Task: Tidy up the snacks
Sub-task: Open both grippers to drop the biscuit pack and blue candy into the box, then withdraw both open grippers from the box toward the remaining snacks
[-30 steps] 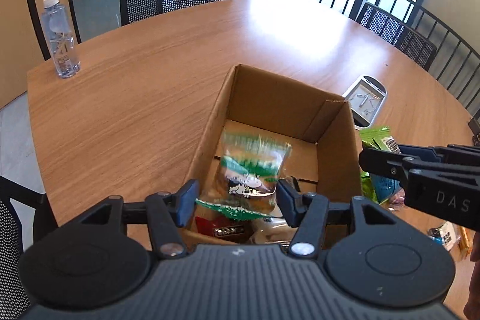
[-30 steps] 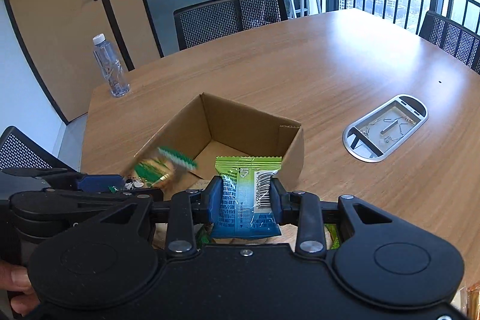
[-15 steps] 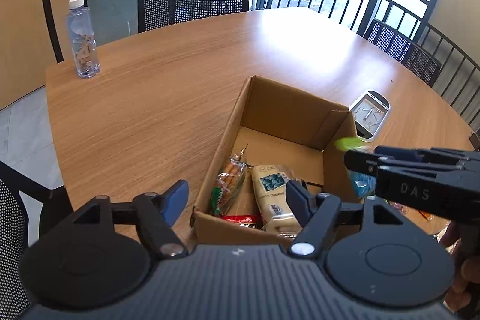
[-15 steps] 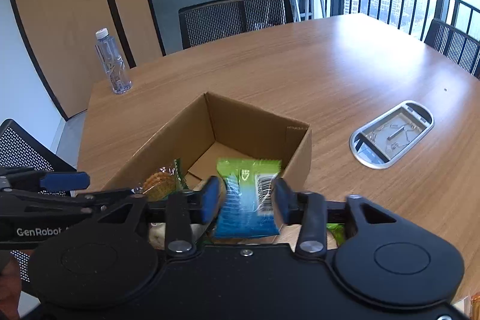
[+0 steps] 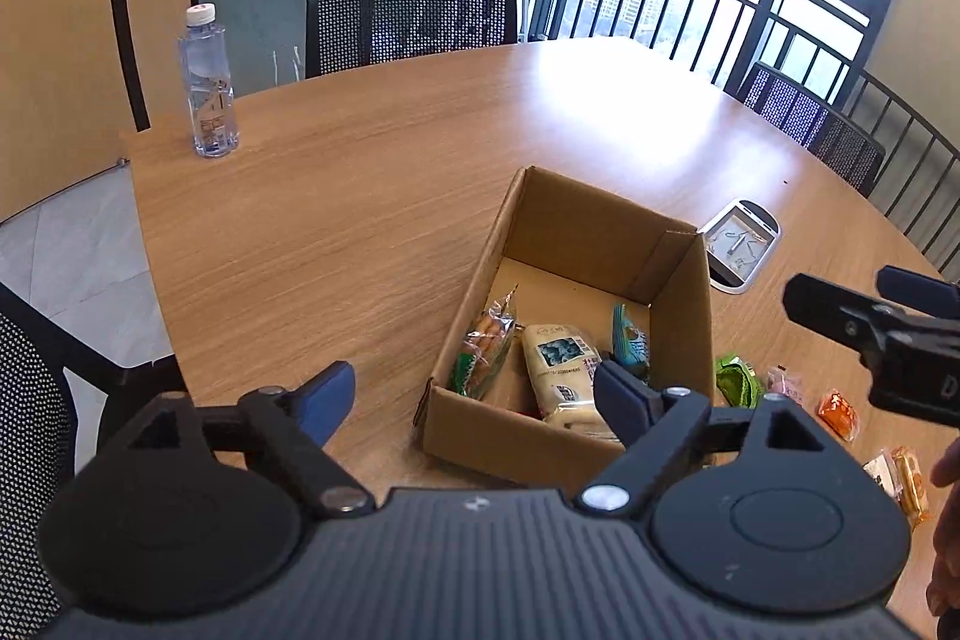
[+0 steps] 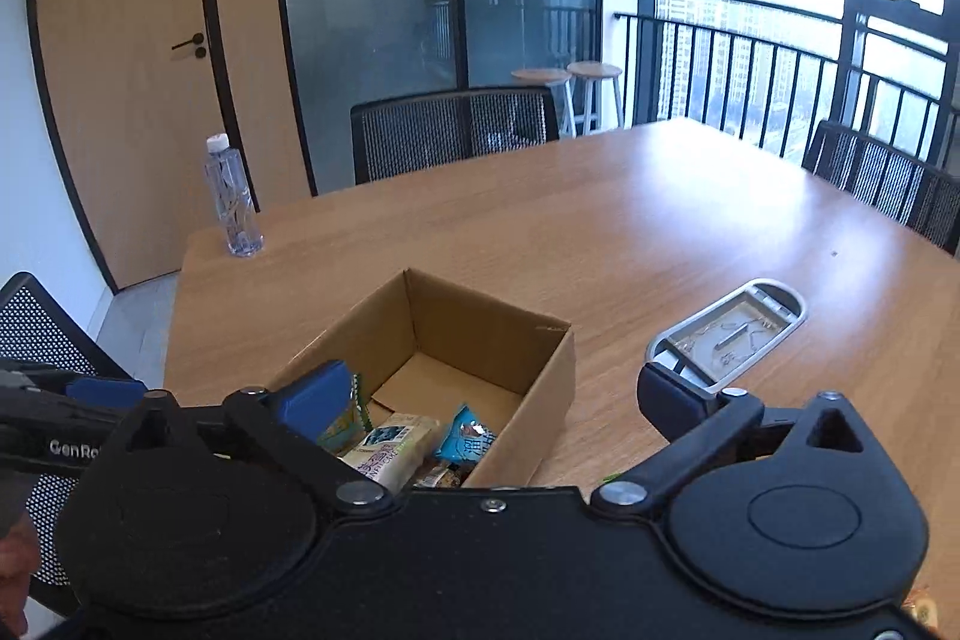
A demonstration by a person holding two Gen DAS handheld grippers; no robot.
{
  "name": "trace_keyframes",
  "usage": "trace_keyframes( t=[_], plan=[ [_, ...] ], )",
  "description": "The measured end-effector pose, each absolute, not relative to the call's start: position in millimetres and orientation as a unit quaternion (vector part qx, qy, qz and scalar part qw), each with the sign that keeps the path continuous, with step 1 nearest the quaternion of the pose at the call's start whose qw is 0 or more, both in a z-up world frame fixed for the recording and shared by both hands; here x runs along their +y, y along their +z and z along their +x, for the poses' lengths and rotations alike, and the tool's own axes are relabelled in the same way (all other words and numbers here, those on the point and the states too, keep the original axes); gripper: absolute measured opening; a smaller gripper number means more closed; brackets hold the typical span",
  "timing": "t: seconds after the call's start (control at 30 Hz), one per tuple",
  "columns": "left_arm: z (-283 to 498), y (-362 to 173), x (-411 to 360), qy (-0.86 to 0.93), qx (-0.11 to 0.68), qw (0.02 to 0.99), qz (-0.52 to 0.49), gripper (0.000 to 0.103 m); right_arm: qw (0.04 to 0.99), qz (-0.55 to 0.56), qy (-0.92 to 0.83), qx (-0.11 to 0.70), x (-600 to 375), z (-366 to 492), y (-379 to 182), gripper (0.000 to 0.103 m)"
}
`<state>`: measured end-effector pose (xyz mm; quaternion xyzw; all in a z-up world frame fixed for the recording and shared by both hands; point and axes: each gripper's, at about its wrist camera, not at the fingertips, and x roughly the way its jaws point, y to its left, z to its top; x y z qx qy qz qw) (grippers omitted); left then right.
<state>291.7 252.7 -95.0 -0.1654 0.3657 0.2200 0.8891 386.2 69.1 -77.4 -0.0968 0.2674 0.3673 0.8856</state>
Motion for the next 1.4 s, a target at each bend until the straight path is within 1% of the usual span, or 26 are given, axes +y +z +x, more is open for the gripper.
trace_keyframes(
  t=[0.2,0.27,0.43,0.7,0.8,1.03,1.23,1.4],
  plan=[
    [280.2,-81.8,242.9,0.213,0.352,0.895,-0.171,0.1,0.893,-0.111,0.374,0.225,46.3,359.9,-64.1,0.103],
    [277.1,-76.2,237.9,0.21,0.349,0.897,-0.171,0.103,0.895,-0.111,0.371,0.222,37.9,356.1,-59.8,0.103],
    [269.8,-63.2,223.1,0.197,0.342,0.902,-0.174,0.103,0.895,-0.103,0.355,0.249,15.8,351.5,-51.2,0.103],
    [264.6,-48.6,198.3,0.174,0.336,0.909,-0.172,0.103,0.908,-0.091,0.328,0.245,-26.6,340.6,-40.8,0.103],
    [265.0,-47.7,184.9,0.164,0.335,0.912,-0.169,0.103,0.908,-0.075,0.321,0.257,-44.6,339.9,-41.7,0.103],
    [270.6,-50.7,153.3,0.137,0.342,0.916,-0.158,0.103,0.919,-0.065,0.292,0.257,-78.1,332.7,-49.4,0.103],
    [278.0,-51.0,129.9,0.118,0.346,0.919,-0.149,0.103,0.925,-0.08,0.261,0.264,-104.5,327.9,-53.2,0.103],
    [284.3,-49.4,113.0,0.107,0.346,0.923,-0.133,0.103,0.926,-0.068,0.254,0.271,-122.1,327.5,-55.7,0.103]
  ],
)
